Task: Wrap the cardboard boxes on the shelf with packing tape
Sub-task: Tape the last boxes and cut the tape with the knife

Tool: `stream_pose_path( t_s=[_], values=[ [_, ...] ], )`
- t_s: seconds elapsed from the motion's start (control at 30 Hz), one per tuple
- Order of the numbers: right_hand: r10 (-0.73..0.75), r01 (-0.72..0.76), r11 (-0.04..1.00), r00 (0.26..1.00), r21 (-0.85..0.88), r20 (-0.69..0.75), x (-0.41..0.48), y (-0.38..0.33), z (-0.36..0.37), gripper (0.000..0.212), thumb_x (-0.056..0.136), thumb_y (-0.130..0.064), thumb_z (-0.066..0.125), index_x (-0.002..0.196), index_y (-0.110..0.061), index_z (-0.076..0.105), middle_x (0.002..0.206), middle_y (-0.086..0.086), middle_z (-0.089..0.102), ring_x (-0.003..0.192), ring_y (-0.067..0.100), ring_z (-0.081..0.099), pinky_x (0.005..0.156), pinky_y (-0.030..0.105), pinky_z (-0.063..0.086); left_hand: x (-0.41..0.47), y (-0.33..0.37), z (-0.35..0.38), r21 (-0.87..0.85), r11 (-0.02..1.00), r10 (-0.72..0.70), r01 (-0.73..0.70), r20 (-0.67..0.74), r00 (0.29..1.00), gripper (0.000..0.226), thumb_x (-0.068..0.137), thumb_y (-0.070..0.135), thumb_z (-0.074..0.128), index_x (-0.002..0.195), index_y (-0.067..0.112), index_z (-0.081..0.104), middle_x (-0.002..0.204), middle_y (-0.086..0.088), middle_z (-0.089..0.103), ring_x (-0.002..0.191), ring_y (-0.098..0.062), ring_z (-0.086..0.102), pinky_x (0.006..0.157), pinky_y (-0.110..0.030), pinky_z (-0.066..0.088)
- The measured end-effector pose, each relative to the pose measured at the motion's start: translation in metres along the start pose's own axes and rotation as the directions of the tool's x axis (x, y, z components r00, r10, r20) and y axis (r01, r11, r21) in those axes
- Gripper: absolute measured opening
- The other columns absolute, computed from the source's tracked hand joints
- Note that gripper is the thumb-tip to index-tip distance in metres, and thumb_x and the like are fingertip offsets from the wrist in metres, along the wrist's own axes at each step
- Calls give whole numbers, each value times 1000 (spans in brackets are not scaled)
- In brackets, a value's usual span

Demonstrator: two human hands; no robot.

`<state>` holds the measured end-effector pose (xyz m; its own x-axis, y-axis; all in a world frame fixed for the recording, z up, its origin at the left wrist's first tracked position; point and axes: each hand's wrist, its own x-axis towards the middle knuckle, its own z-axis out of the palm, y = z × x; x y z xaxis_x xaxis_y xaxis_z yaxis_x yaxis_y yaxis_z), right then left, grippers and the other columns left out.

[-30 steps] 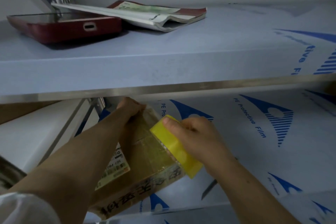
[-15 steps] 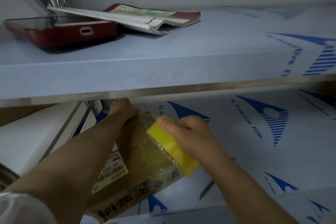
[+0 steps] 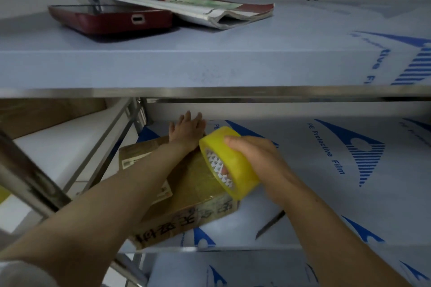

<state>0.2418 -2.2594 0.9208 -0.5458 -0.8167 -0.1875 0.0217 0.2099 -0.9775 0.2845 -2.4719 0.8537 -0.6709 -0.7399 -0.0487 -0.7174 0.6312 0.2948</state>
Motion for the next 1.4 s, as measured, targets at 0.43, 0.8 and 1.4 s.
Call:
stream_pose_path(
  t_s=[0.43, 0.8, 1.4],
  values=[
    [-129, 131, 978, 991, 162, -27, -4, 11, 3, 31, 86, -41, 64, 68, -15, 63, 49, -5, 64, 41, 4, 60, 43, 15, 49, -99, -9, 18, 56, 989, 131, -133, 38, 991, 53, 103, 40, 18, 153, 26, 11, 161, 2, 4, 147, -16, 3, 119, -36, 3],
    [-172, 171, 985, 978, -20, -115, -64, 65, 9, 61, 73, -66, 64, 64, -6, 59, 61, 13, 65, 60, 27, 66, 60, 40, 57, -102, -7, 22, 100, 994, 45, -48, 28, 999, 56, 104, 37, 19, 153, 19, -1, 161, 1, 0, 147, -12, -1, 119, -30, 1],
    [-79, 66, 991, 990, -115, -114, -81, 129, 5, 73, 58, -73, 49, 72, -2, 60, 73, 21, 64, 74, 39, 61, 66, 46, 52, -108, 5, 11, 16, 1000, 5, -6, 33, 999, 57, 101, 43, 22, 153, 19, 14, 160, -1, 10, 147, -16, 7, 118, -33, 5]
  ],
)
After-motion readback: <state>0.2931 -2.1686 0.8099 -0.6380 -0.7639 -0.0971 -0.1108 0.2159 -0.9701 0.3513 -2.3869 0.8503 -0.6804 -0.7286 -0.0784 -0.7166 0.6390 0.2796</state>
